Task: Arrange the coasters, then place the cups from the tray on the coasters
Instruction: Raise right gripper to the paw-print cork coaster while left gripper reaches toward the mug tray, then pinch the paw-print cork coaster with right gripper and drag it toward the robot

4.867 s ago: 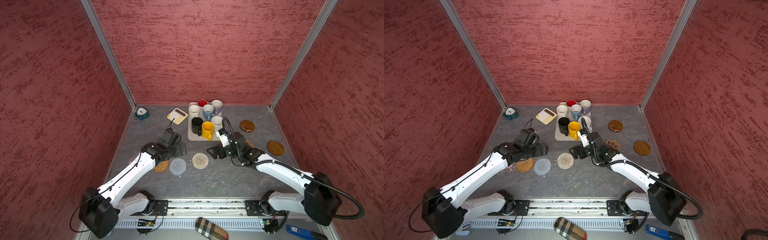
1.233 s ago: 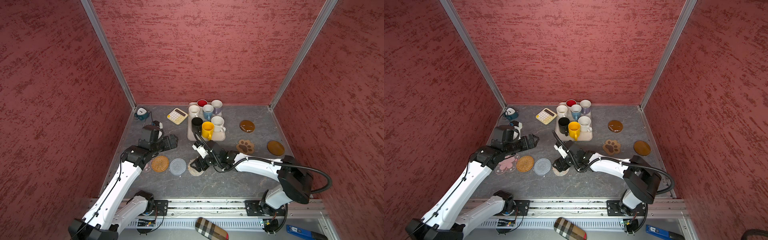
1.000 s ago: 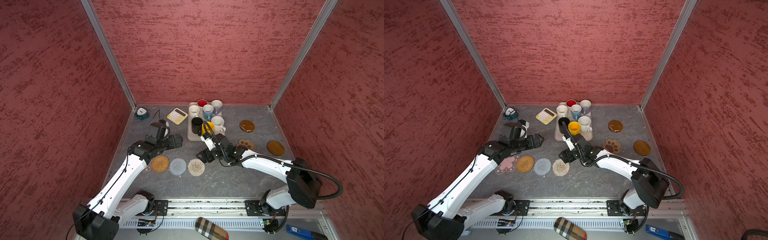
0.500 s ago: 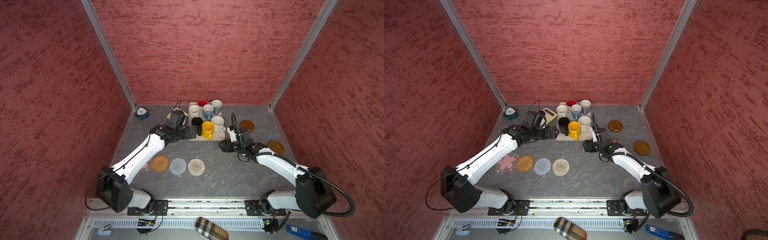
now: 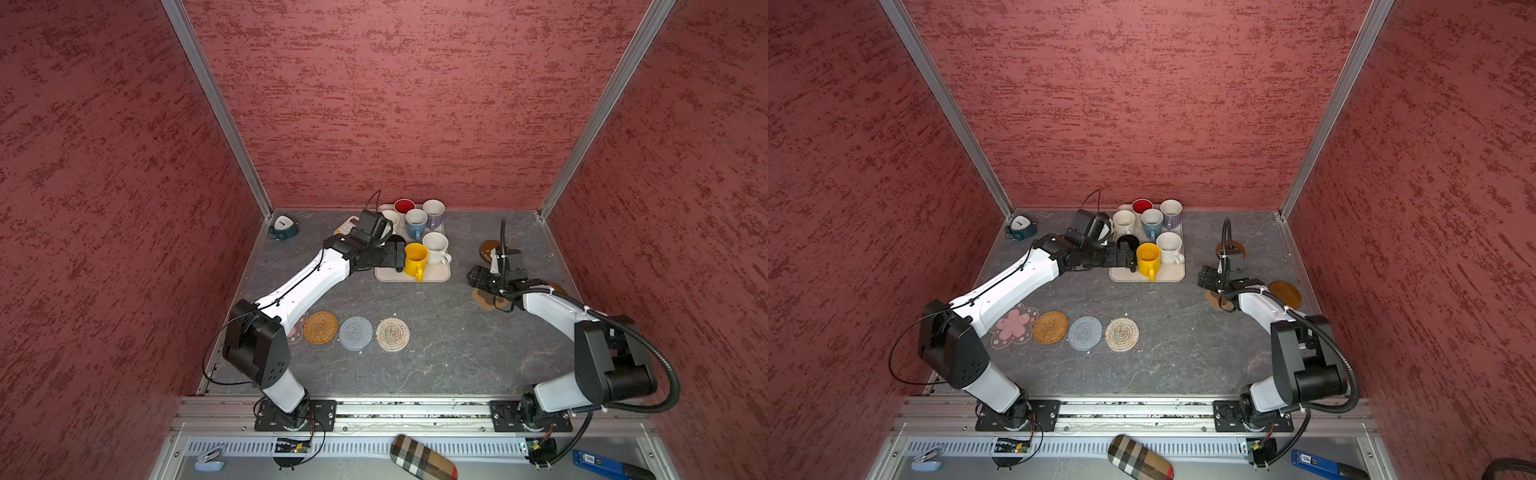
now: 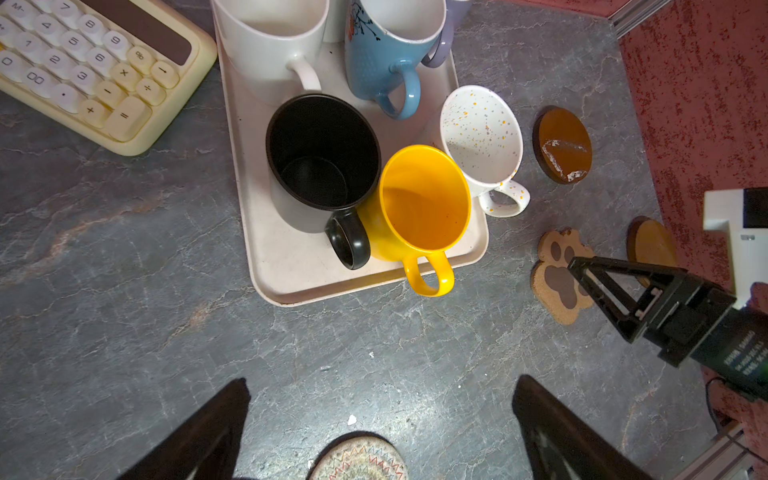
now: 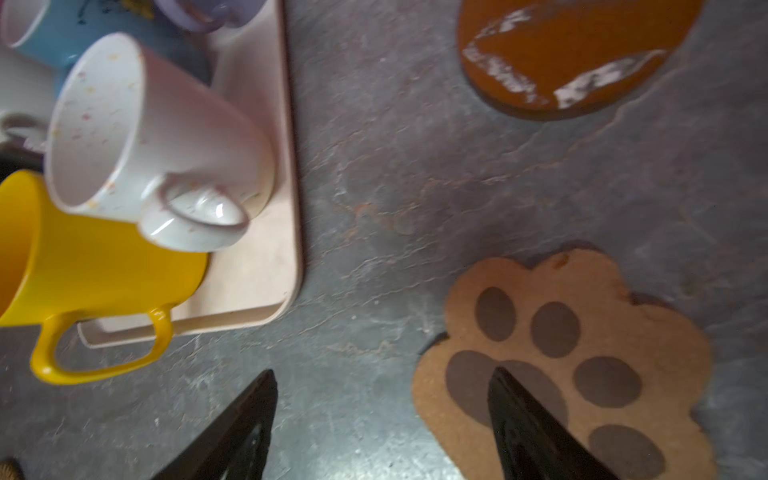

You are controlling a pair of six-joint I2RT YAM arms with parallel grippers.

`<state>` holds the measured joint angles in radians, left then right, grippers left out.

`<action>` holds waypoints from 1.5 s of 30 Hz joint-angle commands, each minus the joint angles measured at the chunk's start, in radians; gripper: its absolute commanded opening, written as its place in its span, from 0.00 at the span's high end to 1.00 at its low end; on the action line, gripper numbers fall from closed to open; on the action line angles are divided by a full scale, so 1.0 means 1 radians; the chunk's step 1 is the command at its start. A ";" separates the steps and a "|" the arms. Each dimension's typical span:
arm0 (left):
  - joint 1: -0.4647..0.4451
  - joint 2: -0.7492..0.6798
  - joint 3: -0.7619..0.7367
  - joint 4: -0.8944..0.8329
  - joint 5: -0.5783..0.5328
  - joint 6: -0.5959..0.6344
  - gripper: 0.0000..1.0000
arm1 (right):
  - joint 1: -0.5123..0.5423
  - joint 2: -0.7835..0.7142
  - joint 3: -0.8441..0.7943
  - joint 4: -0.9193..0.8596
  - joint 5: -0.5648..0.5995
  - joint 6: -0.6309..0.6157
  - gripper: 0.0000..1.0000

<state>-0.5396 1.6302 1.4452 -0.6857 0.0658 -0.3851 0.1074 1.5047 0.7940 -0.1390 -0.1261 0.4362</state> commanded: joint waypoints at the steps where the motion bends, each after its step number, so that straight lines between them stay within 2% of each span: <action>1: 0.002 0.007 0.009 0.019 0.013 0.019 0.01 | -0.056 0.029 0.044 0.049 0.005 0.015 0.20; 14: 0.041 0.007 -0.021 0.035 0.069 0.012 0.00 | -0.142 0.197 0.146 0.051 0.066 -0.033 0.20; 19: 0.043 0.010 -0.032 0.043 0.076 0.008 0.00 | -0.174 0.234 0.157 0.055 0.054 -0.032 0.20; 32: 0.037 0.001 -0.050 0.061 0.078 -0.006 0.00 | -0.179 0.246 0.130 0.063 -0.024 -0.023 0.21; 45: 0.035 -0.095 -0.189 0.133 0.079 -0.051 0.00 | -0.151 0.225 0.097 0.040 -0.027 -0.021 0.24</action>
<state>-0.5003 1.5810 1.2736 -0.5991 0.1375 -0.4191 -0.0551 1.7378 0.9058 -0.1013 -0.1493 0.4149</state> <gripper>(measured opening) 0.996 0.765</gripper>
